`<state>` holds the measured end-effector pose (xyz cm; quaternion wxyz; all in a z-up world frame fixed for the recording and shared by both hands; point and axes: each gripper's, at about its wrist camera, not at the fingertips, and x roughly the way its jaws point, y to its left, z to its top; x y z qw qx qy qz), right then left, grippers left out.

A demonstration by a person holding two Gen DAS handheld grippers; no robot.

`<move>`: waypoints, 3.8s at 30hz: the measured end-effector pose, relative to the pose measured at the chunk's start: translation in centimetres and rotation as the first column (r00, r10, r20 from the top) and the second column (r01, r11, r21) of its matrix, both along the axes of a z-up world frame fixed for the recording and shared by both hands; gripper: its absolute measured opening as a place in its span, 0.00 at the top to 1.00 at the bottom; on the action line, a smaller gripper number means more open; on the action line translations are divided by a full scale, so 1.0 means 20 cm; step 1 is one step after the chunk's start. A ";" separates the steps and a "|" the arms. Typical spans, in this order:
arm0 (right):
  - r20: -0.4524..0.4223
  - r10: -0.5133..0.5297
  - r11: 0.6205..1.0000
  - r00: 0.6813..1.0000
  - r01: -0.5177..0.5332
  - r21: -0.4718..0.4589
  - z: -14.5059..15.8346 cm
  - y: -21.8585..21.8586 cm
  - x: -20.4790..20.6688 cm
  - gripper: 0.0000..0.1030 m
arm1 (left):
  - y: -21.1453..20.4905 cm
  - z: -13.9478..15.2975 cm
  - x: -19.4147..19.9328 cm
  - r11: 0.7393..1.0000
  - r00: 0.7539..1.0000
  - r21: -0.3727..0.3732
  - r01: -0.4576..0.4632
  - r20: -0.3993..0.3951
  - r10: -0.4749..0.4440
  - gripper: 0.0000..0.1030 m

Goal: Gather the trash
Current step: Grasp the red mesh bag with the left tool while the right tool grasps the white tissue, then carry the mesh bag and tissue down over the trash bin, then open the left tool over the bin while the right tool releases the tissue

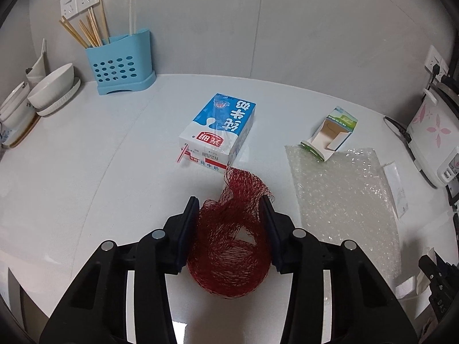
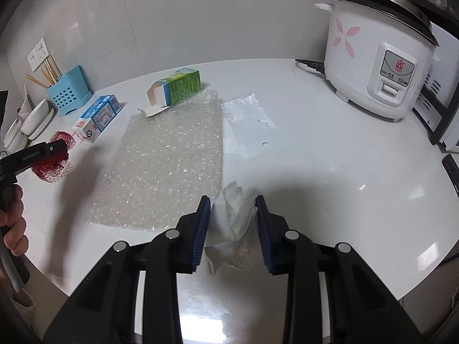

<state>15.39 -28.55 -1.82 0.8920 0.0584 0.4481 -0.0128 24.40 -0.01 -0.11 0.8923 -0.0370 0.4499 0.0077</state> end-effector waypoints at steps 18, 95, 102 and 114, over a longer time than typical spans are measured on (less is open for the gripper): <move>0.098 0.074 0.997 0.992 -0.076 0.016 0.08 0.16 -0.36 0.70 | -0.09 0.09 -0.60 0.998 0.997 -0.022 0.066 0.032 -0.065 0.58; -0.248 0.185 0.978 0.951 -0.203 -0.046 -2.35 0.78 -1.03 0.70 | 0.02 -2.37 -1.58 0.998 0.954 0.038 0.040 -0.299 -0.027 0.41; -0.252 0.231 0.970 0.940 -0.243 -0.017 -2.41 0.79 -1.05 0.68 | 0.06 -2.40 -1.56 0.999 0.952 0.028 0.018 -0.307 -0.009 0.33; -0.241 0.247 0.968 0.939 -0.249 0.019 -2.45 0.79 -1.04 0.57 | 0.12 -2.39 -1.54 0.999 0.957 0.022 -0.038 -0.288 0.043 0.26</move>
